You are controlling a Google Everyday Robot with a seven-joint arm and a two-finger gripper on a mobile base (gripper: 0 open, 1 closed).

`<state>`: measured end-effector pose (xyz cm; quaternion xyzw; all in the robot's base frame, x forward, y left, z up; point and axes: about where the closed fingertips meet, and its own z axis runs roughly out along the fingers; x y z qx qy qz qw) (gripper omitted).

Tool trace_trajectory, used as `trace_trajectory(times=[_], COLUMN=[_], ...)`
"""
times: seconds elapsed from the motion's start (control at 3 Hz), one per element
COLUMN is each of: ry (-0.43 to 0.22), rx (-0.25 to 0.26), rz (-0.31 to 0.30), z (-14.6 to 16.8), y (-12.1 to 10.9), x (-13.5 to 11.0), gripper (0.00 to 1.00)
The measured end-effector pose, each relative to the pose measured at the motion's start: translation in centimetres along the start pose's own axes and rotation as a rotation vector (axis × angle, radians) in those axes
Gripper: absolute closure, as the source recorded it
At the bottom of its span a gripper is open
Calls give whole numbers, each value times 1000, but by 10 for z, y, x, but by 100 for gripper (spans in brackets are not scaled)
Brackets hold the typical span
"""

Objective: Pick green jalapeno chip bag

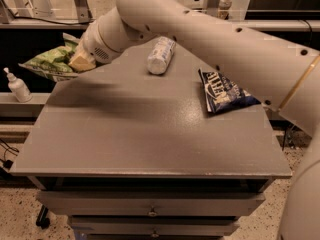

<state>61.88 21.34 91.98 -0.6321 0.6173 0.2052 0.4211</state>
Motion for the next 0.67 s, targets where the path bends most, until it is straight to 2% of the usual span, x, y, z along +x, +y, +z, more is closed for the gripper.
trace_trajectory(times=[0.33,0.67], ry=[-13,-14], rx=[51,52], rz=[-43,-44], z=[-38,-39], y=[-10,-10], x=[-20,-21], gripper=[100,100])
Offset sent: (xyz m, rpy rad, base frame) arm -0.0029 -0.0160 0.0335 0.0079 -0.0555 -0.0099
